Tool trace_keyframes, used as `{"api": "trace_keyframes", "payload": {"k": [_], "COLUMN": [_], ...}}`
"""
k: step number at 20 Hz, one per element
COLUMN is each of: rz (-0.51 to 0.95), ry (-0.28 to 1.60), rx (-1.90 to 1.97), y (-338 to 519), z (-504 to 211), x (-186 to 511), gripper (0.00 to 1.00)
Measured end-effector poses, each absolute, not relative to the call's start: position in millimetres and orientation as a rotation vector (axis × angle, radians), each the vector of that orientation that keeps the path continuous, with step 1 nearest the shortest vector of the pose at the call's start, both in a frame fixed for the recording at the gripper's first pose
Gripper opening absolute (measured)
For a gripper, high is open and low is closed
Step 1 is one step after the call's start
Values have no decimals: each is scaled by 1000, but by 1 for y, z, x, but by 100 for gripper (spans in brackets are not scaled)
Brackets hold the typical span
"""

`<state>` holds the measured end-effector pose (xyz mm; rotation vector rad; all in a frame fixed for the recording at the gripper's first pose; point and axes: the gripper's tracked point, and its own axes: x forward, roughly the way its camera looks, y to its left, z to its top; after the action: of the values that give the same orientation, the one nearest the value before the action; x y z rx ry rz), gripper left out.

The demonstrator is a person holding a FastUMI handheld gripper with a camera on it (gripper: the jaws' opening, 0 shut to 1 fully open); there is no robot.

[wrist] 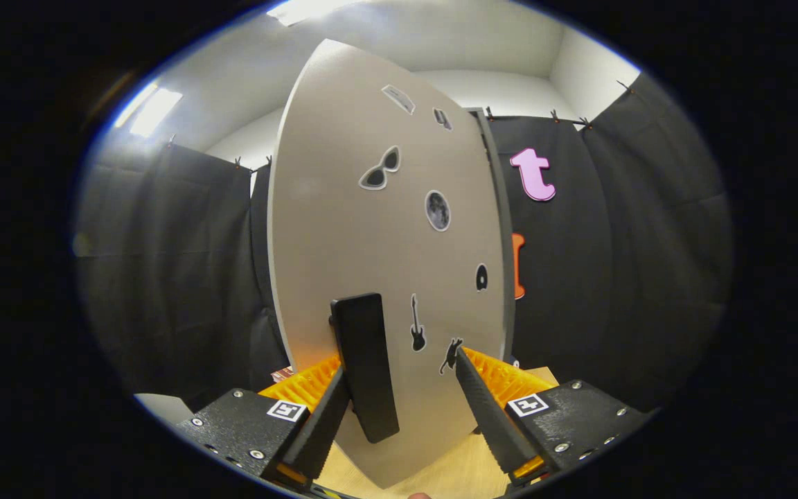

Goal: Open the shoe cabinet door, grab the shoes and put them into the shoe cabinet, then close the shoe cabinet door.

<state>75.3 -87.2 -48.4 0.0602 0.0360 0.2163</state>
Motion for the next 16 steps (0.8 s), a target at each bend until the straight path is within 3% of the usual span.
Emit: {"api": "trace_keyframes", "payload": {"k": [9,16], "rz": [187,100], "ry": [25,30], "rx": [18,6], "y": [-14,7], "z": [-49,-51], "x": [137,161], "gripper": [96,93]}}
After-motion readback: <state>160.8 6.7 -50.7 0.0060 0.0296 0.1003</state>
